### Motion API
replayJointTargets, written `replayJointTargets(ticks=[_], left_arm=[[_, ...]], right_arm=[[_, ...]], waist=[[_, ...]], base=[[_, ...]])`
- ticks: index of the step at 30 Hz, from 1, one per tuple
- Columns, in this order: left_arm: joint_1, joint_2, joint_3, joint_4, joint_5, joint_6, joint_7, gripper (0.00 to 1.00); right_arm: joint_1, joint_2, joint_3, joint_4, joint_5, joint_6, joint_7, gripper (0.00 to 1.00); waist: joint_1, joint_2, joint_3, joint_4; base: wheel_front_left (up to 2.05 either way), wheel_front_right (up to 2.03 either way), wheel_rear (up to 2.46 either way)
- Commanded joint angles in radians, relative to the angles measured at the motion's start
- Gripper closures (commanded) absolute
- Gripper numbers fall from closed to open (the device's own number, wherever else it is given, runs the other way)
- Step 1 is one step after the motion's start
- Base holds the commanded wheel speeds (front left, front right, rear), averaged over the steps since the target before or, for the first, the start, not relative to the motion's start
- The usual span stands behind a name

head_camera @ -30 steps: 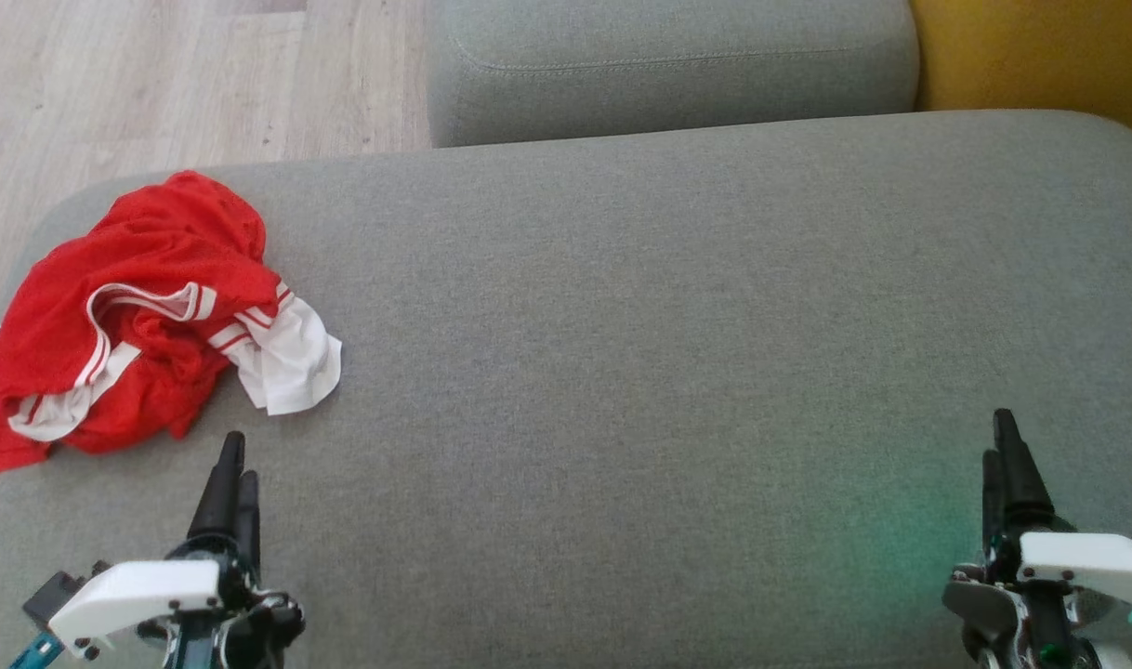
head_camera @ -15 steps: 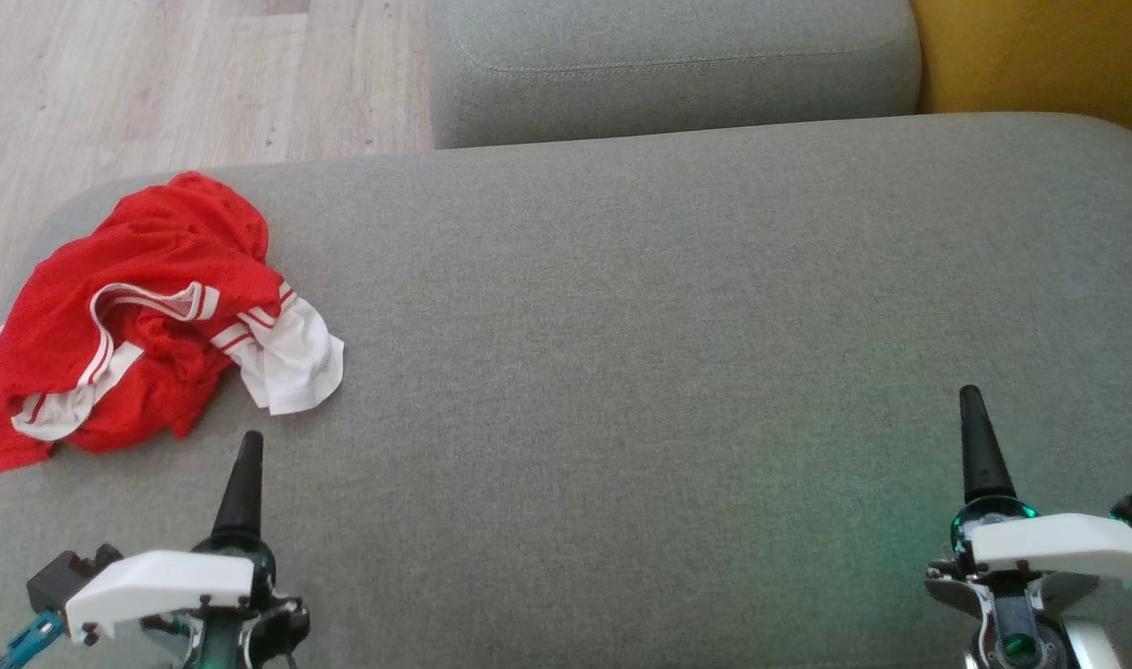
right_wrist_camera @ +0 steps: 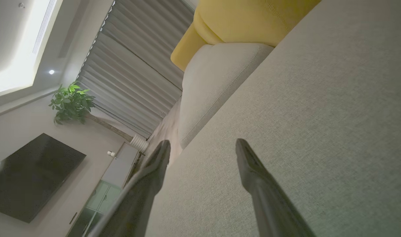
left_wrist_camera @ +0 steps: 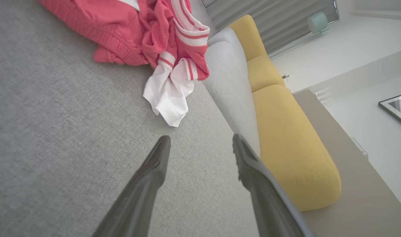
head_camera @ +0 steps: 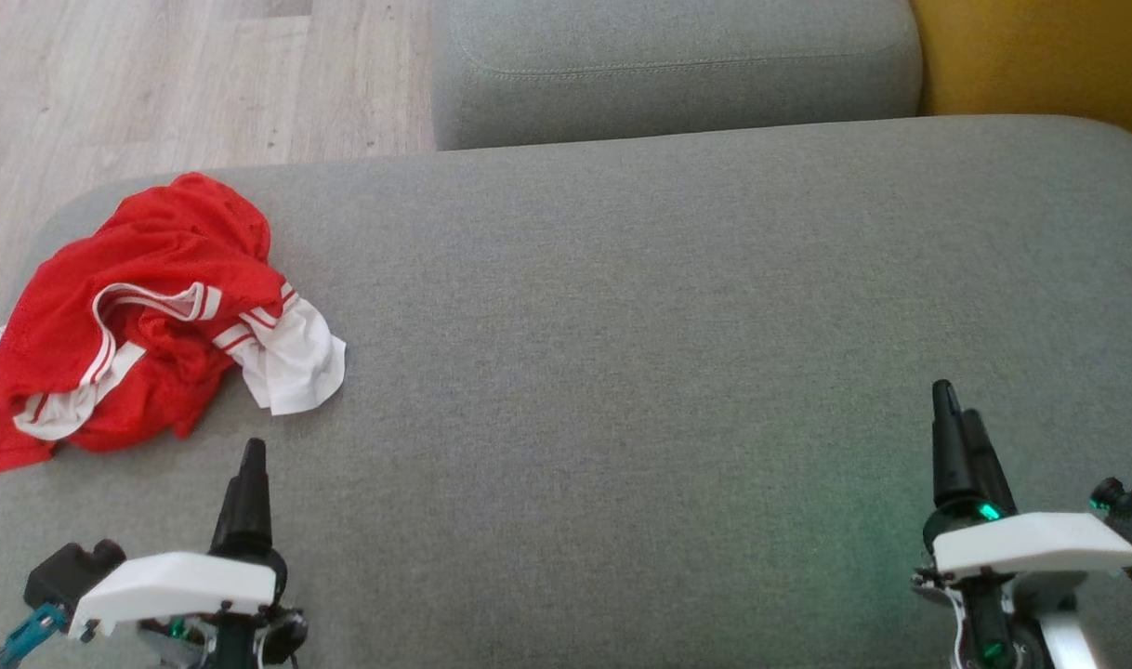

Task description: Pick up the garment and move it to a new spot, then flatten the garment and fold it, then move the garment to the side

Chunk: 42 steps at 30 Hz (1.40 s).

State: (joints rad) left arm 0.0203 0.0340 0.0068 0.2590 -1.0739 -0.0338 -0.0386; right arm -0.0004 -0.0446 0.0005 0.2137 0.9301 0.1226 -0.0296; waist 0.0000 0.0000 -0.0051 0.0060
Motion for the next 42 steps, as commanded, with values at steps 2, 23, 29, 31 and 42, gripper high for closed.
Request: replayJointTargets(ticks=[2,23,29,31,42], left_arm=[[-0.016,0.016,0.005,-0.046,0.058,0.008,-0.016,0.00],[0.003,0.015,-0.005,-0.063,0.319,0.035,-0.074,0.00],[0.003,0.017,-0.002,-0.058,0.394,0.035,-0.092,0.00],[0.003,0.018,0.000,-0.058,0.419,0.036,-0.098,0.00],[0.014,0.021,0.005,-0.066,0.562,0.035,-0.130,0.00]], right_arm=[[-0.012,-0.017,0.023,-0.047,-0.064,0.004,-0.023,0.00],[-0.010,-0.015,0.058,-0.071,-0.334,0.005,-0.082,0.00],[-0.016,-0.015,0.064,-0.075,-0.410,0.005,-0.100,0.00],[-0.016,-0.015,0.065,-0.077,-0.435,0.005,-0.106,0.00],[-0.007,-0.013,0.070,-0.080,-0.556,0.006,-0.138,0.00]], waist=[[0.0000,0.0000,0.000,-0.001],[0.0000,0.0000,0.000,0.002],[0.0000,0.0000,0.001,0.003],[0.0000,0.0000,0.001,0.004],[0.0000,0.0000,-0.002,0.005]], base=[[0.00,0.00,0.00],[0.00,0.00,0.00],[0.00,0.00,0.00],[0.00,0.00,0.00],[0.00,0.00,0.00]])
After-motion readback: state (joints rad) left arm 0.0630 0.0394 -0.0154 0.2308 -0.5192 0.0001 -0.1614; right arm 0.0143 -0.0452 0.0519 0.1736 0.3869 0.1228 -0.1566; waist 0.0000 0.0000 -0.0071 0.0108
